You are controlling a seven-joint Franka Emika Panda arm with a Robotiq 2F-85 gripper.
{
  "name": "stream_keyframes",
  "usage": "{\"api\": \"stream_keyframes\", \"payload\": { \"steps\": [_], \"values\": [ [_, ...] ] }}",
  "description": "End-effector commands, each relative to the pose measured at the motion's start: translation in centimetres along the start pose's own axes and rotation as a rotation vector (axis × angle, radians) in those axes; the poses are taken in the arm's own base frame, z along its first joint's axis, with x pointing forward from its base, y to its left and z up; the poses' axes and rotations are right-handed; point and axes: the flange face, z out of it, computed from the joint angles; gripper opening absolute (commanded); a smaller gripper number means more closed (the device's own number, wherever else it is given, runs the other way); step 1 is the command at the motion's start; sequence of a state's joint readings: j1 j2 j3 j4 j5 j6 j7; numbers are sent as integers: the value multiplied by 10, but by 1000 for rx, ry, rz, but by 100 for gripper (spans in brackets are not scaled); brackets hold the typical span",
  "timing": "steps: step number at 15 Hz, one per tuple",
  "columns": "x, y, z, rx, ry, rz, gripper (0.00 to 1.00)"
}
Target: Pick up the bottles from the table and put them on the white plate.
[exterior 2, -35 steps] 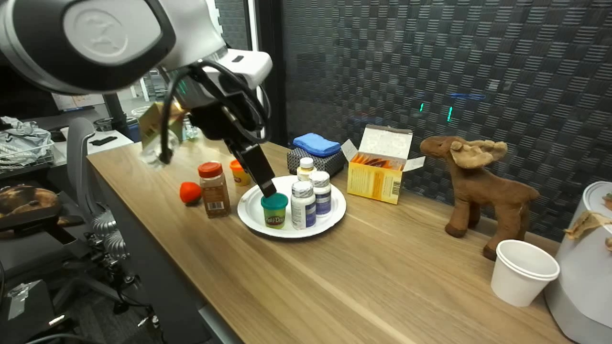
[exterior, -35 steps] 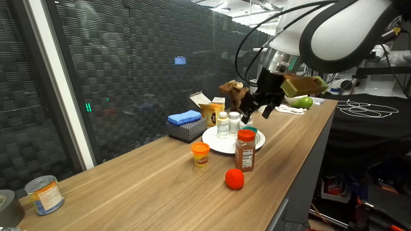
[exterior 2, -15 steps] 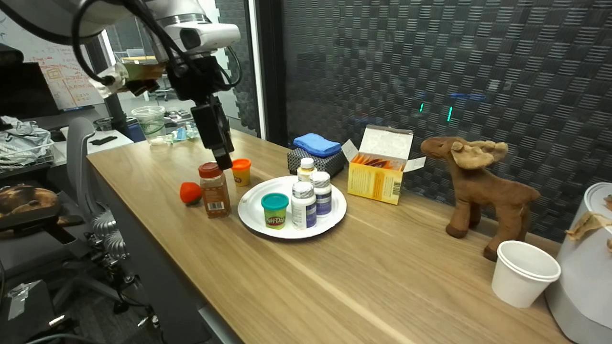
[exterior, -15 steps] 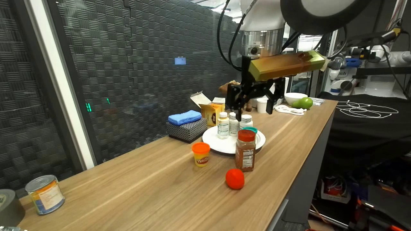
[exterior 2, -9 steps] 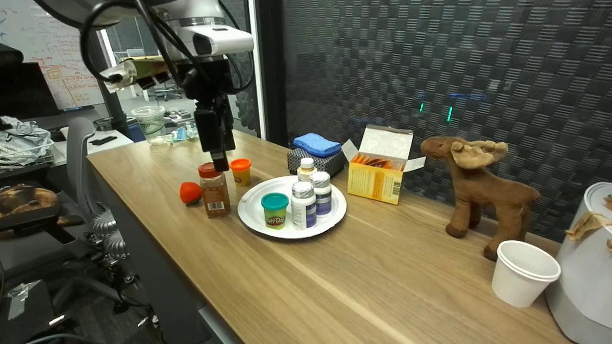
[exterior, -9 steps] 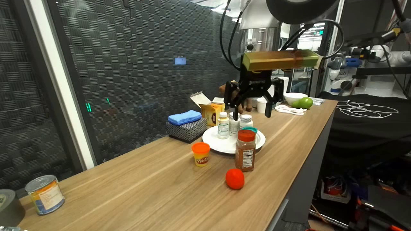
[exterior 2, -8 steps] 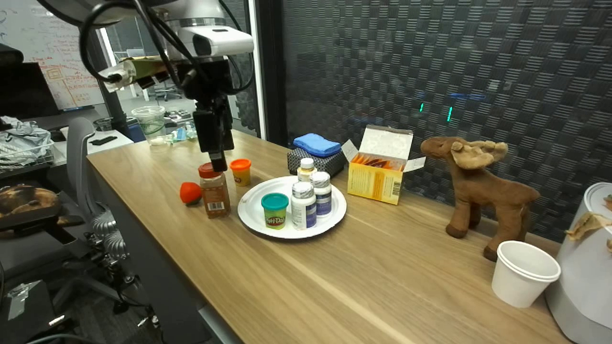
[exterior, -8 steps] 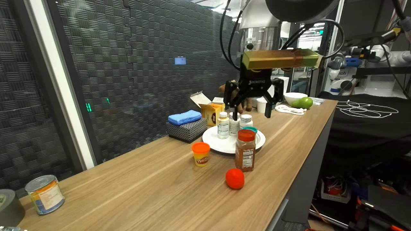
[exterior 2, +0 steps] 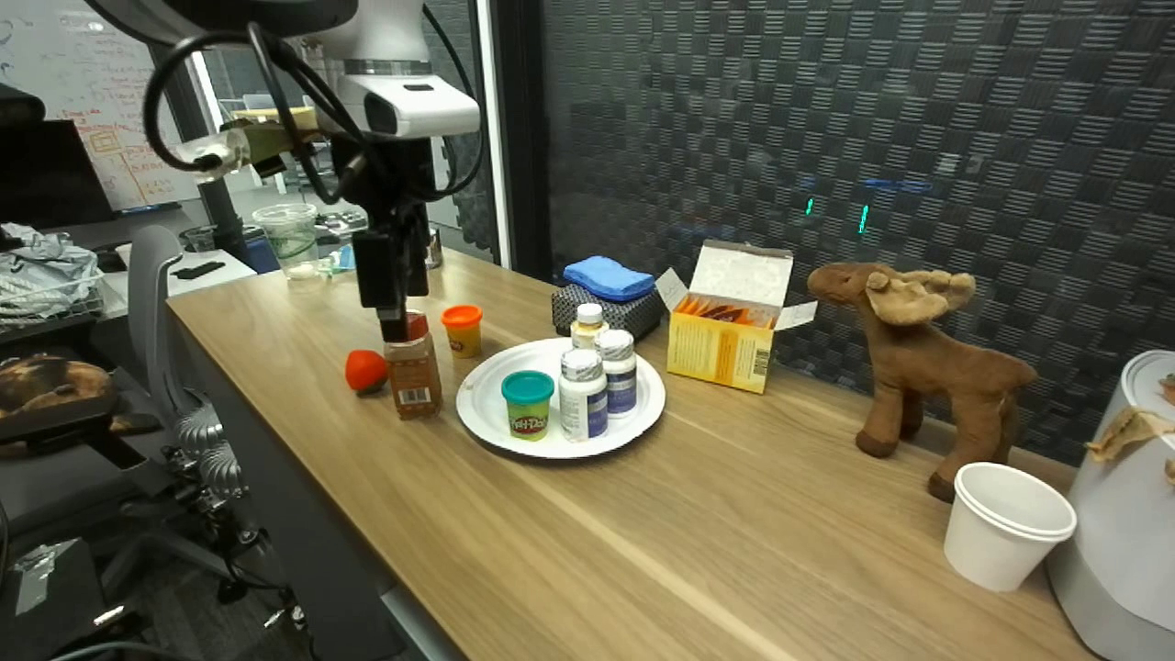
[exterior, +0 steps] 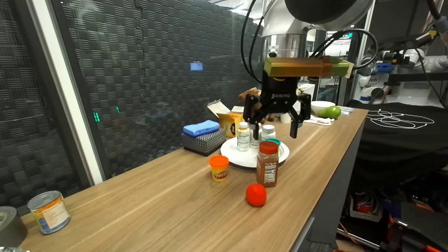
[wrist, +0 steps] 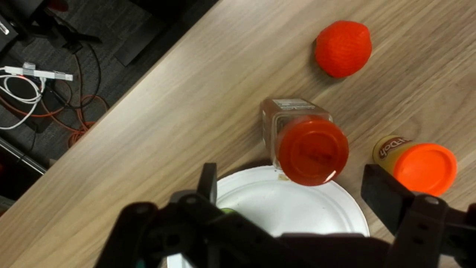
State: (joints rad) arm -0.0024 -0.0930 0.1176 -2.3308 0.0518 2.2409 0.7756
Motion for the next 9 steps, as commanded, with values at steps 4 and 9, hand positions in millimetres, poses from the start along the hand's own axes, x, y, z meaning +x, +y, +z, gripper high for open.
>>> {"api": "stream_keyframes", "payload": {
  "steps": [4,9],
  "values": [
    [-13,-8,15,12,-58,-32,100],
    [-18,-12,20,14,-42,-44,49]
  ]
}}
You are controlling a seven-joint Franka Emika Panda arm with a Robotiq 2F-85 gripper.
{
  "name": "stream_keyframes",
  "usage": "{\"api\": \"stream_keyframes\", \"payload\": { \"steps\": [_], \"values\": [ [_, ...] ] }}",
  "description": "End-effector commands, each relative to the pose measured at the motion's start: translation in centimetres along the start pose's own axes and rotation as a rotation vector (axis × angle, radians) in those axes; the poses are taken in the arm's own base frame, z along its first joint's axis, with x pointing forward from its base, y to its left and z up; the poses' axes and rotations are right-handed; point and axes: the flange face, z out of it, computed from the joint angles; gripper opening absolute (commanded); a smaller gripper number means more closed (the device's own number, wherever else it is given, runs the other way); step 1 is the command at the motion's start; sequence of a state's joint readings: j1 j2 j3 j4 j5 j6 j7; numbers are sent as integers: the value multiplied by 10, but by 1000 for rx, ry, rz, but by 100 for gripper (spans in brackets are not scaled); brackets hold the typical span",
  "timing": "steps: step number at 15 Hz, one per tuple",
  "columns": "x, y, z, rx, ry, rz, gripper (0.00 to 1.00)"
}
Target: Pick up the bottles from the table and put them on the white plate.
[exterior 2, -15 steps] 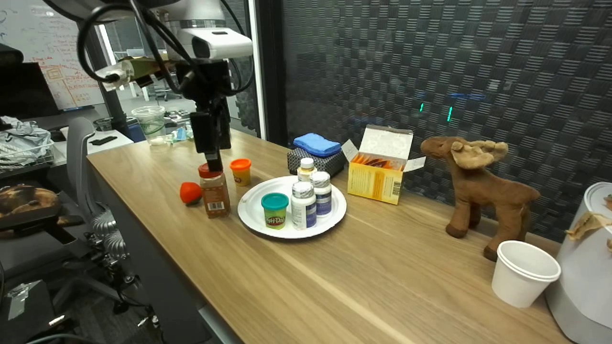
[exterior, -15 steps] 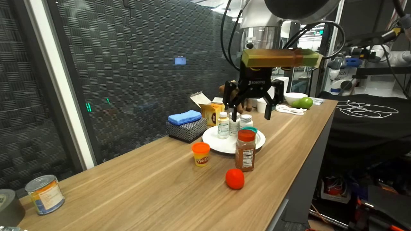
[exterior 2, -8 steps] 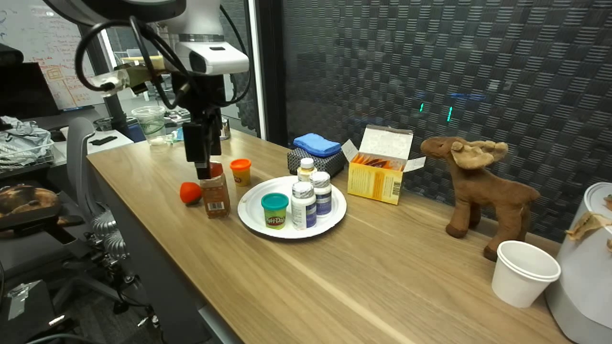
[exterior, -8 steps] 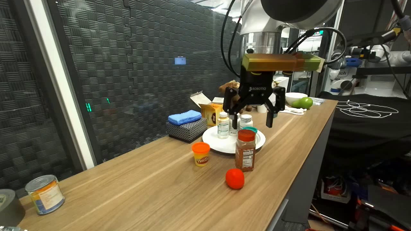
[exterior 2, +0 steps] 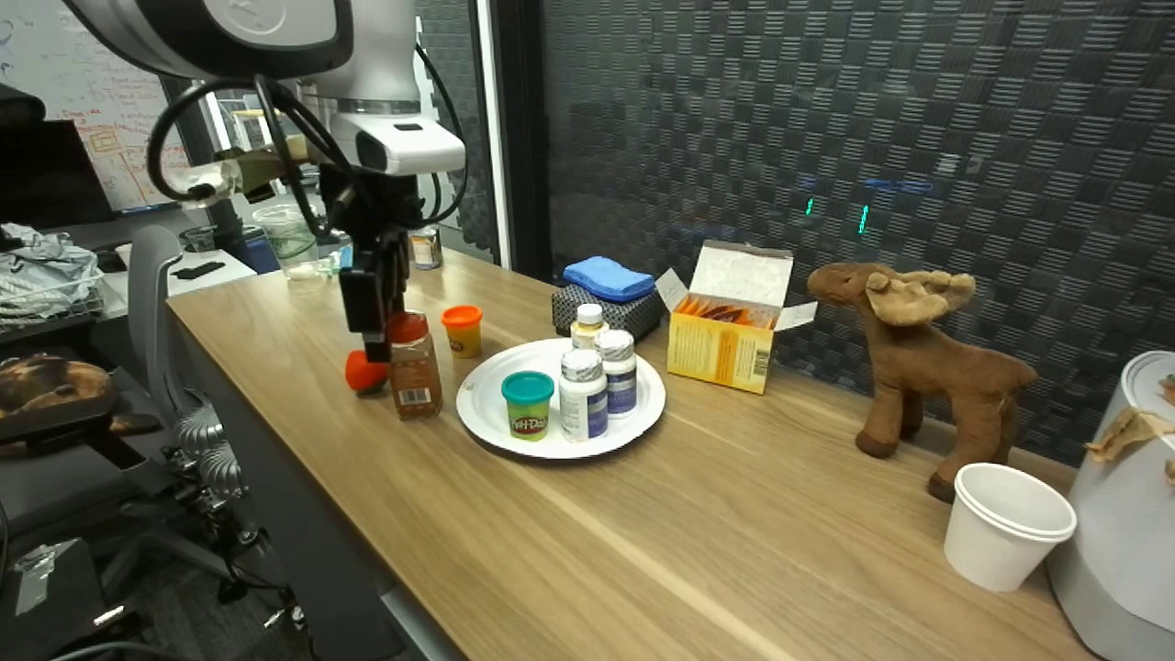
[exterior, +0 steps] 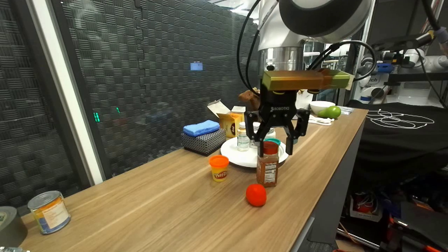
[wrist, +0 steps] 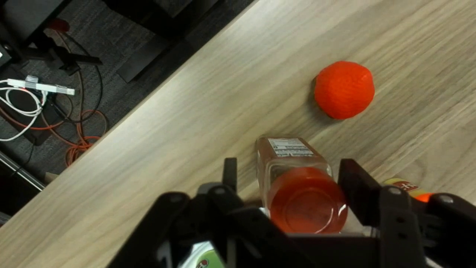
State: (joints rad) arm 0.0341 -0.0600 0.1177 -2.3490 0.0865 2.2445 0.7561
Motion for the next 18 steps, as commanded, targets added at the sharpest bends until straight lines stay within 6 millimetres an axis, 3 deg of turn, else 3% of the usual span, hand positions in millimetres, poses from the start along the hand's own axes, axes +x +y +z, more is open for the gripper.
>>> {"api": "stream_keyframes", "payload": {
  "steps": [1,4,10,15,18],
  "values": [
    [-3,-3,-6,33,30,-17,42],
    [-3,-5,-10,50,67,-35,22],
    [-12,-10,-16,57,114,-91,22],
    [-30,-20,-47,2,160,-173,22],
    [-22,-26,-66,2,250,-209,22]
  ]
}}
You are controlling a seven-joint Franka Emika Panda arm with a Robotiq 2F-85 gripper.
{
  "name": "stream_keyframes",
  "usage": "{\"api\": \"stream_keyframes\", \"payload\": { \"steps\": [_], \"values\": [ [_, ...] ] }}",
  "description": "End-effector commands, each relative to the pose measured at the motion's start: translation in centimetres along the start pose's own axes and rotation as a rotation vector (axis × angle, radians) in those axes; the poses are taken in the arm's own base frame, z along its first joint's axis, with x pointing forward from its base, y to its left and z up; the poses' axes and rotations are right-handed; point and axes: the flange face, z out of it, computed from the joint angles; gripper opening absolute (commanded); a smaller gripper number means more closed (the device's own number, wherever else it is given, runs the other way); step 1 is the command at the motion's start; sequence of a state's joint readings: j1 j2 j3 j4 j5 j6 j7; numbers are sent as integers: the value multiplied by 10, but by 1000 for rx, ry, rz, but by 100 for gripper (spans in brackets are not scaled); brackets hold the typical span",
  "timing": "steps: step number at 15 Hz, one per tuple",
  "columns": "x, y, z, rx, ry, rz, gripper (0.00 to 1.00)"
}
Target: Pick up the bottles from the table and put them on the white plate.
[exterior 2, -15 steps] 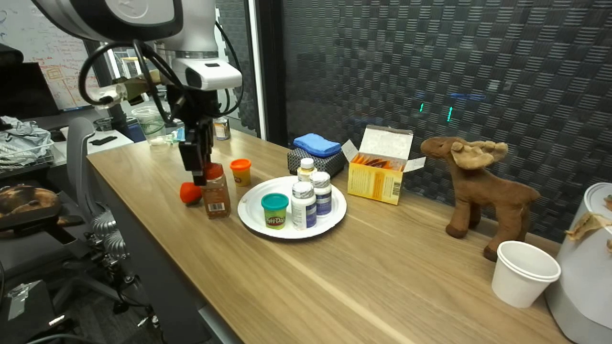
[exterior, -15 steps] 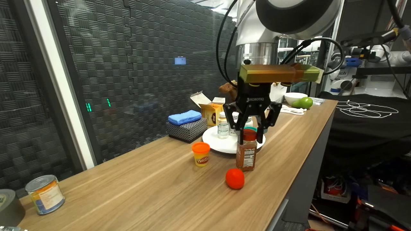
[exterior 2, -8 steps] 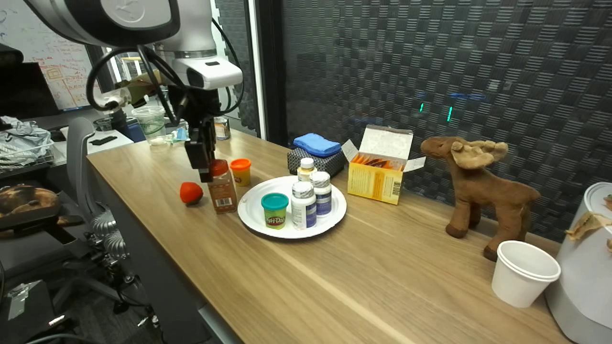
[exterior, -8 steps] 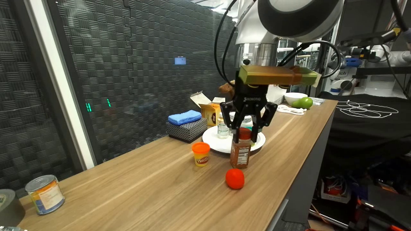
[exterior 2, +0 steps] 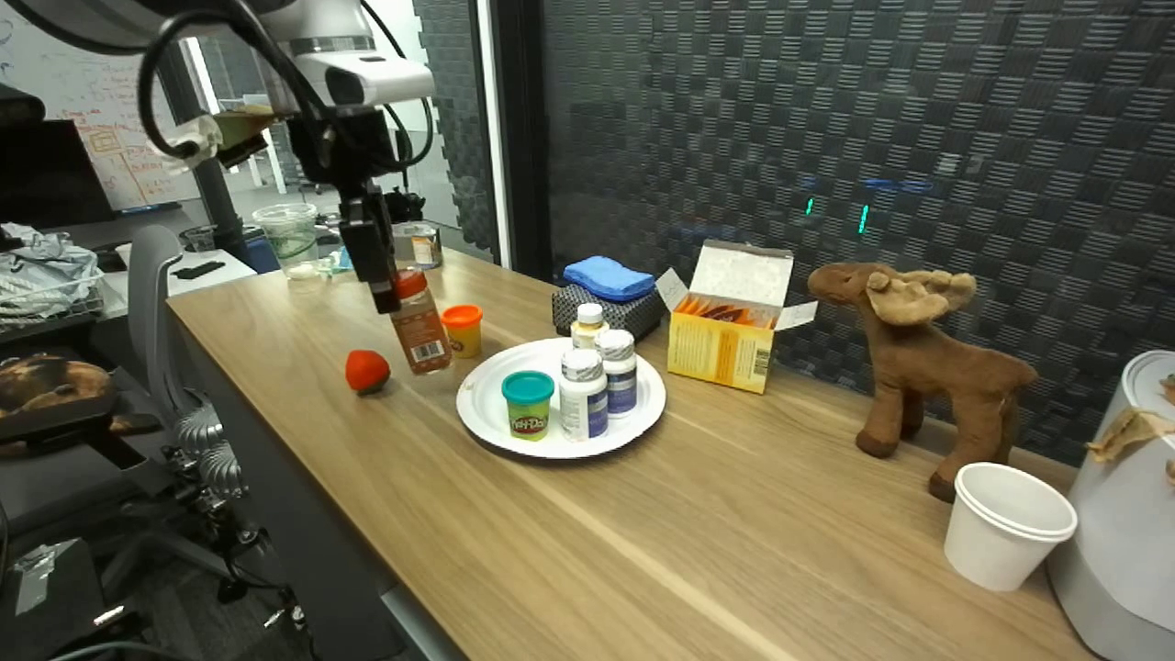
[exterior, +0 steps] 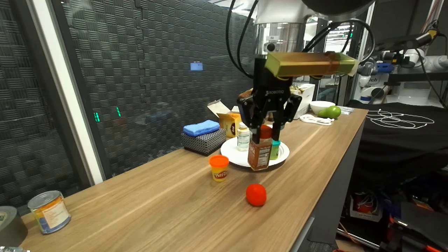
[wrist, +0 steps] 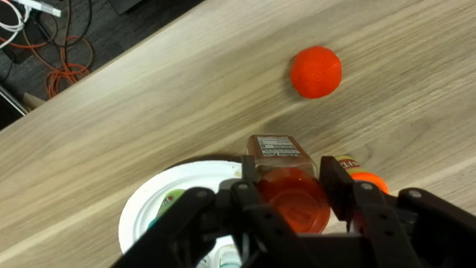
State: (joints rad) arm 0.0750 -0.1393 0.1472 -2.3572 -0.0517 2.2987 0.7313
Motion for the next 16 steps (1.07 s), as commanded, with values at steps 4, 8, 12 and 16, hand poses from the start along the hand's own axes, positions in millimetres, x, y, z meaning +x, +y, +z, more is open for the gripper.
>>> {"api": "stream_keyframes", "payload": {
  "steps": [4,8,12,16],
  "values": [
    [44,-1,-31,0,140,-23,22],
    [70,8,-14,-17,117,25,22],
    [88,13,8,-28,91,58,22],
    [108,17,20,-24,128,96,22]
  ]
}}
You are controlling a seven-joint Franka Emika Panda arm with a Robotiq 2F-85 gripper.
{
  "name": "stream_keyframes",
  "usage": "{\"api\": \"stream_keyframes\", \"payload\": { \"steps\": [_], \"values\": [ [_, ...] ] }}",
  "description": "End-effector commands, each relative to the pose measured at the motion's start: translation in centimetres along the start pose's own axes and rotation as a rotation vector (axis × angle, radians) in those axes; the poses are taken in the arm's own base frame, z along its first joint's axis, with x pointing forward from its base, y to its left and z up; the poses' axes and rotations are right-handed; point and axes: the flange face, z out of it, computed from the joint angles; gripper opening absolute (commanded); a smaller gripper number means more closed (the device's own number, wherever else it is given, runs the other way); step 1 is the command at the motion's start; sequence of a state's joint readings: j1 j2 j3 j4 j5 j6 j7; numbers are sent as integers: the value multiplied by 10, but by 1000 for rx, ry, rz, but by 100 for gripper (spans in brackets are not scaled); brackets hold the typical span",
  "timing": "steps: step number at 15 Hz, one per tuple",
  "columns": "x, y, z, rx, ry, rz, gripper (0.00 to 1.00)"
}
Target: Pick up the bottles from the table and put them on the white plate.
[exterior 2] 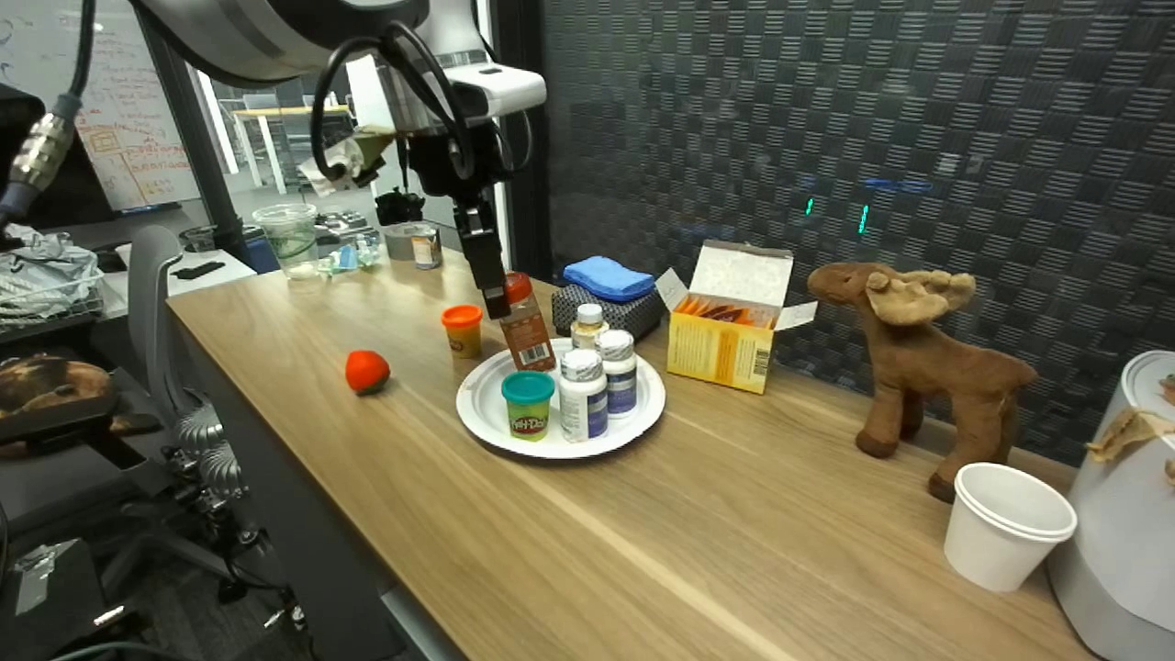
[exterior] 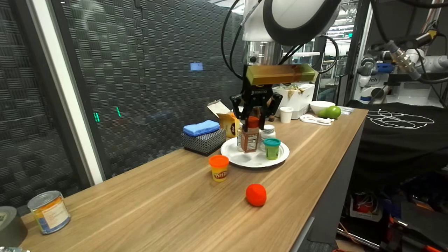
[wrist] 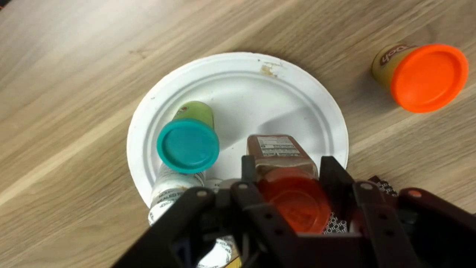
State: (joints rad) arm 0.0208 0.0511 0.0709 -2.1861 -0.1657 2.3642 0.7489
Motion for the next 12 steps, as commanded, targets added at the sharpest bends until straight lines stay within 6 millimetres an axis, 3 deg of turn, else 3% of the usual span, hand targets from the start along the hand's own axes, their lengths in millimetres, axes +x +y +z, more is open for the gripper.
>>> {"api": "stream_keyframes", "payload": {
  "steps": [1,6,12],
  "values": [
    [22,-1,0,0,60,34,22],
    [34,13,10,-17,53,65,22],
    [35,21,18,-28,26,69,22]
  ]
}}
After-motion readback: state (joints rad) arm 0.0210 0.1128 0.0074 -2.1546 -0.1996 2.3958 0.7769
